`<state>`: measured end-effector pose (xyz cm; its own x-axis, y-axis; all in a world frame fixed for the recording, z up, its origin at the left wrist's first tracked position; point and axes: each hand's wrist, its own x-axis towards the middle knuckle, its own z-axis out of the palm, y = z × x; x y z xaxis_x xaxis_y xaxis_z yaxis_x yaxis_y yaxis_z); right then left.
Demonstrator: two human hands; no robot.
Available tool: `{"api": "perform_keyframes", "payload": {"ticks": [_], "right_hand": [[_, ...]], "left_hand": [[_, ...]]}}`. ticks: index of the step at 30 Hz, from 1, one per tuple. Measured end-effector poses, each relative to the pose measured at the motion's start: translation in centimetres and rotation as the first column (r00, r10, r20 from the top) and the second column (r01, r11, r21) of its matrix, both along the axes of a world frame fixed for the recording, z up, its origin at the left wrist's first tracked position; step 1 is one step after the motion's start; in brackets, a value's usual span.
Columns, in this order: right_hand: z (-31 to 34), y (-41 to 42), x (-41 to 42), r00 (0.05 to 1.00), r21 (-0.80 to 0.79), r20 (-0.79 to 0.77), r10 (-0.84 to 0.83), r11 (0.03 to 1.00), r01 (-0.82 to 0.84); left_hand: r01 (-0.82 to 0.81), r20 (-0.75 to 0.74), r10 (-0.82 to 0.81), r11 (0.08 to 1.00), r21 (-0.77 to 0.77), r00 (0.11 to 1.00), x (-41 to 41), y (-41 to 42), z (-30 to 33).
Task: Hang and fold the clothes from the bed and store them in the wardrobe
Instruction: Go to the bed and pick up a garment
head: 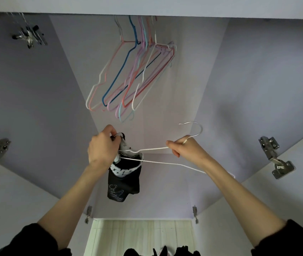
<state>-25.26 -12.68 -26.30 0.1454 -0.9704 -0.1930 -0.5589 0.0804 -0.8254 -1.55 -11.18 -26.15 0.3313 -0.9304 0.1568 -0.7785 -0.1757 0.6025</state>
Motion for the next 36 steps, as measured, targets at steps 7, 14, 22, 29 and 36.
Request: {"api": "perform_keyframes", "payload": {"ticks": [7, 14, 22, 29, 36], "right_hand": [[0.9, 0.0, 4.6, 1.000, -0.106, 0.016, 0.020, 0.994, -0.018], [1.3, 0.1, 3.5, 0.934, -0.059, 0.309, -0.177, 0.977, 0.205], [3.2, 1.2, 2.3, 0.952, -0.217, 0.291, -0.095, 0.963, 0.163], [0.1, 3.6, 1.2, 0.997, -0.669, -0.021, -0.074, 0.742, 0.041], [-5.7, 2.3, 3.3, 0.816, -0.117, -0.486, 0.311, 0.903, -0.414]], "left_hand": [[0.218, -0.112, -0.222, 0.975, -0.045, 0.969, -4.0, 0.8, 2.4], [0.522, 0.417, -0.448, 0.850, -0.077, 0.791, -3.6, 2.0, 3.5], [0.612, 0.335, -0.558, 0.787, -0.077, 0.759, -4.2, 0.9, 4.2], [0.535, 0.252, -0.488, 0.826, -0.178, 0.836, -1.8, 1.3, 4.0], [0.559, 0.247, -0.504, 0.775, -0.295, 0.828, 0.3, 2.7, 6.3]]}}
